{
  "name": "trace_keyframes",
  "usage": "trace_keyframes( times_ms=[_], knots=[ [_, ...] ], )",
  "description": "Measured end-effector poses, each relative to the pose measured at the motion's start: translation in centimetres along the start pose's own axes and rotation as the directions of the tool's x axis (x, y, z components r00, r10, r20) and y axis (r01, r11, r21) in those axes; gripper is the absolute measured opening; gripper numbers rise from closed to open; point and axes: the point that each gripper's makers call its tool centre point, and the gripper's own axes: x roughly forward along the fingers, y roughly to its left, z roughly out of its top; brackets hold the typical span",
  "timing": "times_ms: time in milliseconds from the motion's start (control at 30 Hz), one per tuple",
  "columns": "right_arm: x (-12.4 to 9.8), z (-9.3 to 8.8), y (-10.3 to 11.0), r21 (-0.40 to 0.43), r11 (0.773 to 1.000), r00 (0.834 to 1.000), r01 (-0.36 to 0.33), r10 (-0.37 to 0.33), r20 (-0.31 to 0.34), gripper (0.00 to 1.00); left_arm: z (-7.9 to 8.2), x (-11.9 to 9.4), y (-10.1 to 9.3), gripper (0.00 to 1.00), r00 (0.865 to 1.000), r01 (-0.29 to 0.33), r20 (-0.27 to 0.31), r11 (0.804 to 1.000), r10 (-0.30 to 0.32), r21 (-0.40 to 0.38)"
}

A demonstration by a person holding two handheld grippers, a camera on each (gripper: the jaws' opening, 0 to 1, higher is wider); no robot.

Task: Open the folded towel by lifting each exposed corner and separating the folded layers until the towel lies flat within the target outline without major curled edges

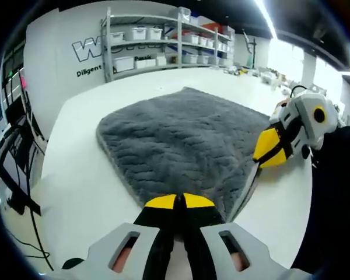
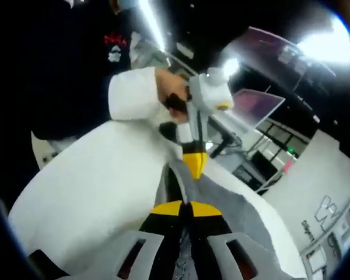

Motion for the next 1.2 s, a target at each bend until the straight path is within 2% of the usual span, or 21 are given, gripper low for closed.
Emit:
trace_keyframes(
  times_ms=[233,300,367,433,567,733,833,867,900,1033,1200],
  knots=[
    [-0.1,-0.2,-0.4,0.015,1.000,1.000,0.014,-0.014,-0.009,0.00,0.7,-0.4,-0.6,0.04,0.999,0.021,0.041,0.999,-0.022,0.027],
    [-0.2,-0.3,-0.6,0.035,0.999,1.000,0.019,-0.019,-0.008,0.00,1.1,-0.5,-0.8,0.08,0.998,0.028,0.064,0.999,-0.030,0.039],
    [-0.3,-0.4,-0.8,0.054,0.998,1.000,0.028,-0.027,-0.011,0.00,2.0,-0.6,-0.6,0.15,0.994,0.008,0.111,0.996,-0.018,0.084],
    [-0.5,-0.5,-1.0,0.087,0.996,0.999,0.035,-0.033,-0.021,0.00,2.2,-0.8,-0.7,0.16,0.992,0.006,0.122,0.996,-0.017,0.093],
    [-0.8,-0.7,-1.4,0.156,0.987,0.999,0.049,-0.046,-0.024,0.00,3.1,-1.1,-1.8,0.22,0.982,0.045,0.173,0.988,-0.071,0.149],
    [-1.2,-0.6,-2.0,0.206,0.976,0.997,0.074,-0.073,-0.012,0.00,4.2,-1.5,-3.8,0.26,0.962,0.085,0.226,0.953,-0.155,0.292],
    [-1.4,-0.7,-2.5,0.252,0.964,0.996,0.086,-0.086,-0.008,0.00,4.6,-1.7,-4.9,0.27,0.949,0.118,0.244,0.942,-0.200,0.315],
    [-1.4,-0.7,-2.9,0.267,0.960,0.996,0.088,-0.090,-0.005,0.00,4.8,-1.6,-5.2,0.28,0.945,0.119,0.248,0.931,-0.212,0.345],
    [-1.5,-0.7,-3.2,0.288,0.953,0.995,0.094,-0.098,0.001,0.00,4.9,-1.6,-5.5,0.28,0.940,0.114,0.253,0.909,-0.229,0.400],
    [-1.9,-0.9,-4.2,0.367,0.924,0.992,0.111,-0.124,0.013,0.00,4.4,-1.2,-6.3,0.31,0.940,0.135,0.227,0.890,-0.253,0.435],
    [-2.3,-1.1,-4.6,0.406,0.904,0.989,0.131,-0.147,0.008,0.00,4.5,-0.9,-6.0,0.33,0.942,0.118,0.229,0.883,-0.244,0.454]
  ],
)
